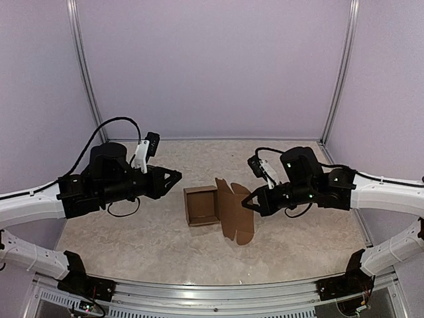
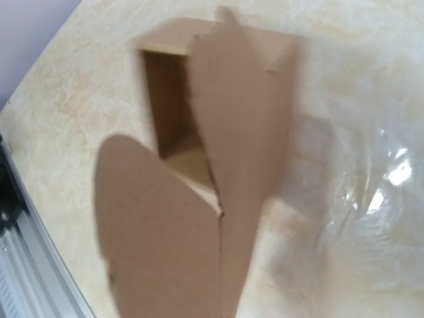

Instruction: Fold the paper box

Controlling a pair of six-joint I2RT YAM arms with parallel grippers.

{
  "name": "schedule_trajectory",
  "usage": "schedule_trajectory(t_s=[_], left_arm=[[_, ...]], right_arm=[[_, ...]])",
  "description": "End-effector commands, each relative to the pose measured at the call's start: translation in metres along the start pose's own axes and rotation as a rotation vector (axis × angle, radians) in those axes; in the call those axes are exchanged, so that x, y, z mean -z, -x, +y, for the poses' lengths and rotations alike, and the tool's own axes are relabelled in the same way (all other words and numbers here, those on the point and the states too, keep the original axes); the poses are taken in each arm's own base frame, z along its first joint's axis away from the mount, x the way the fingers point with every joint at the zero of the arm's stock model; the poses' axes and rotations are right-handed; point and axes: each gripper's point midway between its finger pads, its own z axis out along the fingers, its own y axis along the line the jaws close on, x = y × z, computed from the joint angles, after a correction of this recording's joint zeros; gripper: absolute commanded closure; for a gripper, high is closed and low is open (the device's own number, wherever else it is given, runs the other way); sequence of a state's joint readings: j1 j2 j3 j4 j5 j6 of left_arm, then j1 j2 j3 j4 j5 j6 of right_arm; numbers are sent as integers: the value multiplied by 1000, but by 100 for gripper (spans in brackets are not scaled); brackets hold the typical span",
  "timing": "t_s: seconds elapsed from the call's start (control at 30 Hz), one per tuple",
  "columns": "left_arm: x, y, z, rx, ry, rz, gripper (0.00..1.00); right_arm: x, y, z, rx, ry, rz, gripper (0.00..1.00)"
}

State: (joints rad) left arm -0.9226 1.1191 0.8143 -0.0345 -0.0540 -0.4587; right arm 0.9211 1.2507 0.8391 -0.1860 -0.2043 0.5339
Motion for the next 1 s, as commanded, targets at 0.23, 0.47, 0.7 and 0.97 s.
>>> schedule_trajectory(t_s=[0.23, 0.47, 0.7, 0.97], left_arm=[[12, -8, 11, -40, 36, 9, 76], [6, -18, 8, -28, 0, 28, 77], [-7, -38, 1, -27, -46, 92, 81], [-16, -48, -3, -22, -68, 108, 83]], right_arm=[[57, 4, 16, 342, -73, 257, 100], [78, 4, 17, 423, -119, 376, 100], [85, -16, 11, 468, -182, 546, 100], [74, -21, 4, 584, -258, 675, 100]])
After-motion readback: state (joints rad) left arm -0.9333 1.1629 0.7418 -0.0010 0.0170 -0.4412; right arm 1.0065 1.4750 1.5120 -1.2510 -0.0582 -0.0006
